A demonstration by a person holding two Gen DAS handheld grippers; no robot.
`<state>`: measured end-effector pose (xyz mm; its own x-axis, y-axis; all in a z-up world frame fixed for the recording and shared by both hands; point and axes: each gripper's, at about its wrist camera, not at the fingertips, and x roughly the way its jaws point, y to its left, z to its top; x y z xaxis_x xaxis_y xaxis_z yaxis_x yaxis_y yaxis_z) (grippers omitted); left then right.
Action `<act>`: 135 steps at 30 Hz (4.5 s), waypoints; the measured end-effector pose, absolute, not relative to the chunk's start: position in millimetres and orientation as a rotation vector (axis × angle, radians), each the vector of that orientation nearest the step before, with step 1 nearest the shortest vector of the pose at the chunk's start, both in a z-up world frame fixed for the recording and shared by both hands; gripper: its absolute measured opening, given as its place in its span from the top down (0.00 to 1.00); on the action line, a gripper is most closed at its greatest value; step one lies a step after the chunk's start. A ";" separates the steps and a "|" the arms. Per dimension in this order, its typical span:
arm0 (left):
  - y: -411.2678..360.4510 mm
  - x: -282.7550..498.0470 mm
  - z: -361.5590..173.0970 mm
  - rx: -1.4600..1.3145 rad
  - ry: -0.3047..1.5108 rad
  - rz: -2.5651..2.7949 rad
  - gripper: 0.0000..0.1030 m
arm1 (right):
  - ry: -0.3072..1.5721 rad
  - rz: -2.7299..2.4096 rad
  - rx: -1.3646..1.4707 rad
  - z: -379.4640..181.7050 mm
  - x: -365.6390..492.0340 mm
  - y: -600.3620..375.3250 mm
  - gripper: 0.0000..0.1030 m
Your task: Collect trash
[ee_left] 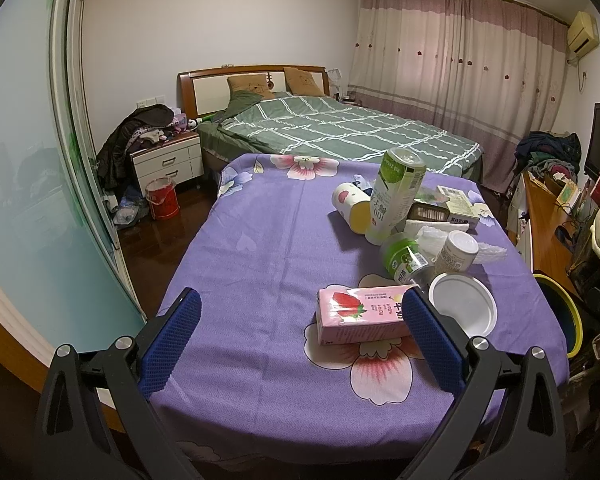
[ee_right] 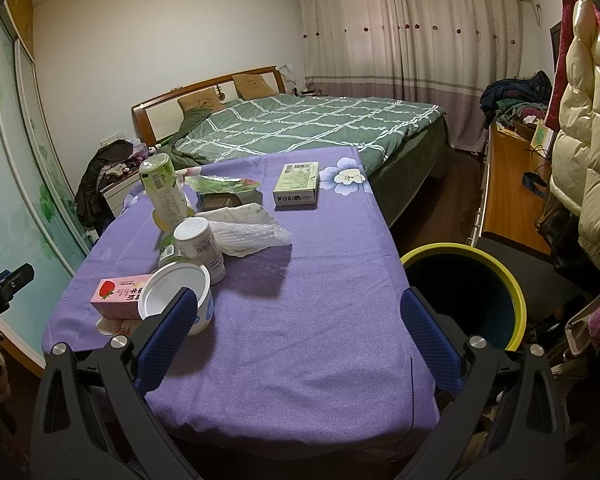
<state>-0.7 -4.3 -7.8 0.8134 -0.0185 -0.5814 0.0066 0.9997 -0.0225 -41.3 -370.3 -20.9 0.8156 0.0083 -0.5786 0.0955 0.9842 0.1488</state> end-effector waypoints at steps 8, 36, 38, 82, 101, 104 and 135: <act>-6.2 4.2 -12.0 -0.006 0.617 -0.011 0.04 | 0.624 -0.049 0.178 -23.5 -35.8 -370.5 0.06; -13.0 93.3 -41.8 0.003 0.704 -0.012 0.04 | 0.729 0.007 0.056 -78.1 119.8 -346.4 0.06; -14.5 96.6 -44.2 0.001 0.709 -0.012 0.04 | 0.733 0.019 0.044 -80.3 126.4 -343.3 0.07; -30.4 84.6 -37.4 0.016 0.692 -0.060 0.04 | 0.519 0.083 0.110 9.4 31.8 -383.4 0.97; -84.7 77.9 -38.3 0.074 0.694 -0.168 0.04 | 0.550 -0.354 0.191 -21.0 -13.5 -521.2 0.97; -90.1 76.3 -39.8 0.082 0.701 -0.179 0.04 | 0.594 -0.387 0.214 -40.5 -6.6 -536.2 0.97; -187.3 156.2 -74.6 0.185 0.841 -0.376 0.22 | 0.715 -0.407 0.245 -99.7 16.2 -546.5 0.76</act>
<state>156.2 -187.3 -74.6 0.6062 -0.2509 -0.7547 0.3956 0.9184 0.0124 16.2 -546.5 -99.7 0.6818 -0.2768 -0.6772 0.4413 0.8939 0.0789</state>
